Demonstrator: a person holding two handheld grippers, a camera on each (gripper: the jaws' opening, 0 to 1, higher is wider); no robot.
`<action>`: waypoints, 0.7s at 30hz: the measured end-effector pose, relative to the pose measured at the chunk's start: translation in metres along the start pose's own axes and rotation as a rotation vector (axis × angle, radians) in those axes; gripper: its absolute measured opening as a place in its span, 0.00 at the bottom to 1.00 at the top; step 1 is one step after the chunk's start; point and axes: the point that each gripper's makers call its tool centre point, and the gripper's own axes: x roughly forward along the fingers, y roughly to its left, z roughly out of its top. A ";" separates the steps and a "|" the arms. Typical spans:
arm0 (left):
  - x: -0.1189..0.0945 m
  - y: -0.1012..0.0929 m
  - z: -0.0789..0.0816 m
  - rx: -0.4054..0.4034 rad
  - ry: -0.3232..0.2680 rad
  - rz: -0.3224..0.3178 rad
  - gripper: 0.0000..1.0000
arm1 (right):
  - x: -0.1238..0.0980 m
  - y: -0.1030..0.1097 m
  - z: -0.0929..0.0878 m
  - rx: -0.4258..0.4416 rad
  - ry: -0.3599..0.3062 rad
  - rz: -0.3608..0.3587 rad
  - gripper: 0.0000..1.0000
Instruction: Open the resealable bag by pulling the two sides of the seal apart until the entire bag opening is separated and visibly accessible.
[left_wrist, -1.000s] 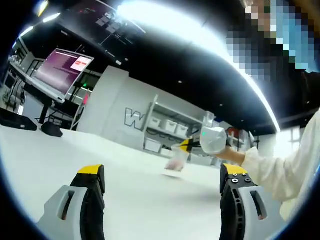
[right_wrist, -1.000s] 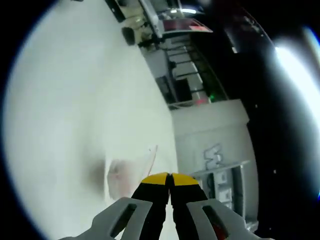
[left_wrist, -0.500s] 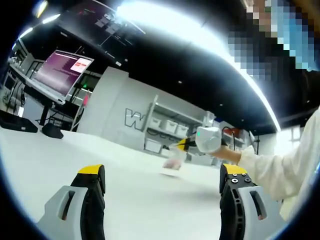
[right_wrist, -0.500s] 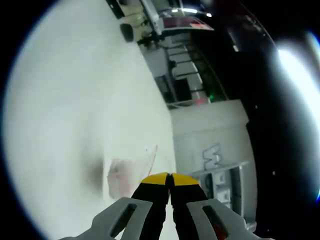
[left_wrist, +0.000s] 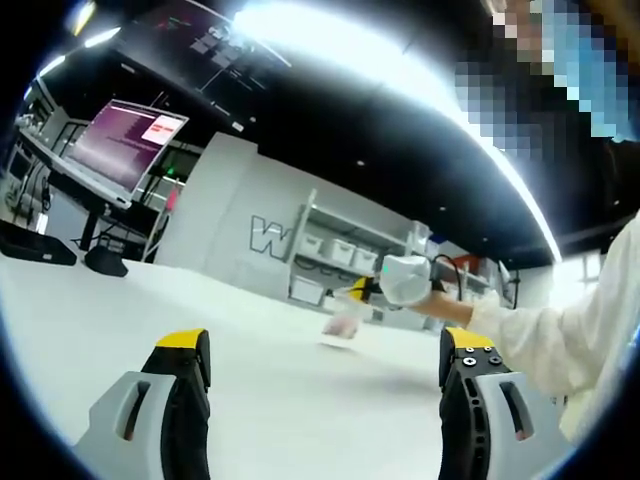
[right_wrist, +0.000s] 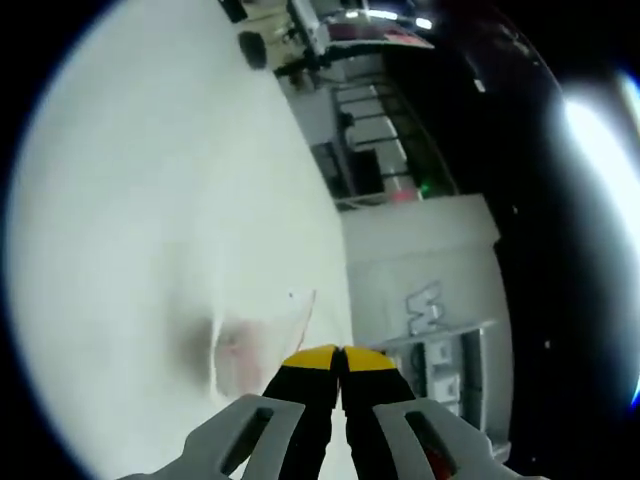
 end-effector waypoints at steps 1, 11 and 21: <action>0.000 0.000 -0.001 -0.001 0.001 0.000 0.94 | 0.001 0.000 0.000 -0.011 0.001 -0.001 0.00; 0.001 -0.002 -0.004 0.000 0.010 -0.004 0.94 | 0.027 -0.004 -0.001 -0.097 0.027 -0.013 0.00; 0.002 -0.002 -0.007 0.000 0.017 -0.005 0.94 | 0.046 -0.008 -0.004 -0.166 0.029 -0.067 0.00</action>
